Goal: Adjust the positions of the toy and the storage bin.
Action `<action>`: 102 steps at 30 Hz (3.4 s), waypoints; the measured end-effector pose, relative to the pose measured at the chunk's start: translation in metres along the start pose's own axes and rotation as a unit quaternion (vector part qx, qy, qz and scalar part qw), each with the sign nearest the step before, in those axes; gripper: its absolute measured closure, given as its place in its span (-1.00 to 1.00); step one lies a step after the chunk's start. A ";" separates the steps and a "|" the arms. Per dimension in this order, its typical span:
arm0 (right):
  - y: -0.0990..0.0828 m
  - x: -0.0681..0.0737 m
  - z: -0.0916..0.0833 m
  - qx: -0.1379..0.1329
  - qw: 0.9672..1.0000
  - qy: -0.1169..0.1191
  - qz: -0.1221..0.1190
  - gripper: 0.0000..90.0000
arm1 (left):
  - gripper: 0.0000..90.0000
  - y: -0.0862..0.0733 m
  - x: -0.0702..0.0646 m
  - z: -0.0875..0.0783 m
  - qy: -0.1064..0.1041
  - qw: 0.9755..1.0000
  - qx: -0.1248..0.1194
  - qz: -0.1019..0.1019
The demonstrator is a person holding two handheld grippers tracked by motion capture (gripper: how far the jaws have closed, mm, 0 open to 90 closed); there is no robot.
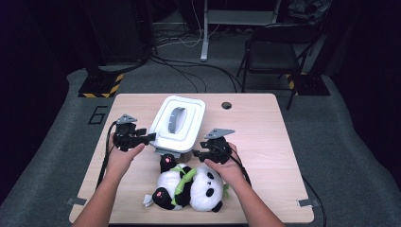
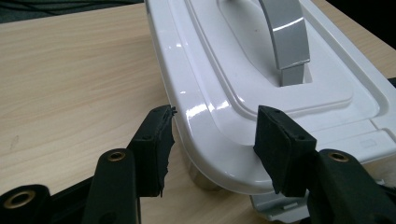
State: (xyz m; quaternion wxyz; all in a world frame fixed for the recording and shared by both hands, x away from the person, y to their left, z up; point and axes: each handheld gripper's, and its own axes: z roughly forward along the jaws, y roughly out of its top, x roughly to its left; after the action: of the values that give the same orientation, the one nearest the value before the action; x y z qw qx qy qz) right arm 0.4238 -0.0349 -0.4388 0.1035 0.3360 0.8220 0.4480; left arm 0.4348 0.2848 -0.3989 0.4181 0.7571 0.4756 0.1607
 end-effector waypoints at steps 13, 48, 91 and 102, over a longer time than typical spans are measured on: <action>-0.016 0.015 -0.043 0.021 0.998 0.014 -0.055 -0.05 | 0.01 -0.002 0.003 -0.016 -0.016 1.000 -0.004 0.022; -0.018 0.050 -0.029 0.044 0.975 0.183 -0.118 0.66 | 0.04 -0.044 0.026 -0.050 0.007 0.999 -0.024 -0.023; -0.060 -0.027 -0.136 -0.009 1.000 0.018 -0.022 0.70 | 0.04 0.027 -0.023 0.013 -0.048 0.998 -0.030 0.042; -0.068 -0.035 -0.131 -0.021 1.000 0.006 0.002 0.59 | 0.02 0.037 -0.048 0.048 -0.011 0.999 -0.011 0.049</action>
State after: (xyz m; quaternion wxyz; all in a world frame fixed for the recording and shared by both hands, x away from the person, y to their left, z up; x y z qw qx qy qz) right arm 0.3571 -0.1701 -0.4222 0.1051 0.3325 0.8123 0.4675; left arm 0.4628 0.2137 -0.3912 0.4236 0.7764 0.4314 0.1780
